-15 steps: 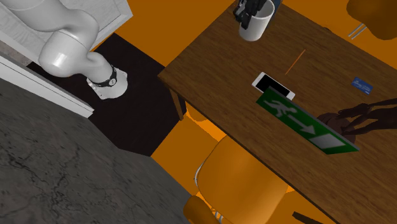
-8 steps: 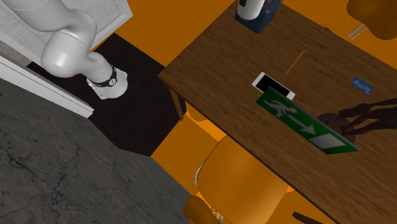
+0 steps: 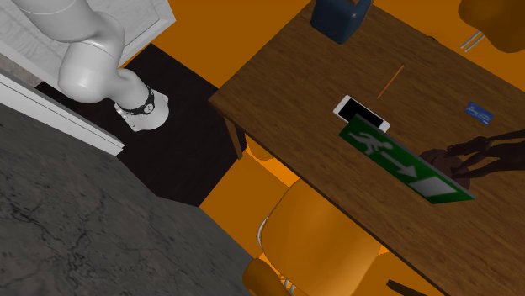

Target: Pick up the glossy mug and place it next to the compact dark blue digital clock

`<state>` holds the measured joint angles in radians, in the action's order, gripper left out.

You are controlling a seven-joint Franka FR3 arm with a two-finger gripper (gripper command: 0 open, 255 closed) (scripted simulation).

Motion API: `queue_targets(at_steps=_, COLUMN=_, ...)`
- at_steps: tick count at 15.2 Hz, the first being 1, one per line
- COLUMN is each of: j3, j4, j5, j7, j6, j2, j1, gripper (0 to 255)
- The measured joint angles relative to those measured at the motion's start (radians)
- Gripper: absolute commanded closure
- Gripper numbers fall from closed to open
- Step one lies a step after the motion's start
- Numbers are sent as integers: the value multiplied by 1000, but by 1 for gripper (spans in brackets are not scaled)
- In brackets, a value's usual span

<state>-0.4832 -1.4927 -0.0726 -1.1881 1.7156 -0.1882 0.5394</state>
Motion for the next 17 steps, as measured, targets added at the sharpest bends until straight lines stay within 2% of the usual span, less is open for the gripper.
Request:
queue_targets(at_steps=3, j3=-23, j4=82, j5=-39, j7=-77, j6=-25, j2=-64, j1=60, gripper=255)
queue_targets(at_steps=5, j3=-31, j4=73, j5=-45, j7=-104, j6=-13, j2=-71, j1=77, gripper=255)
queue_targets(at_steps=17, j3=-28, j4=-98, j5=-44, j7=-113, j6=151, j2=-63, j1=68, gripper=255)
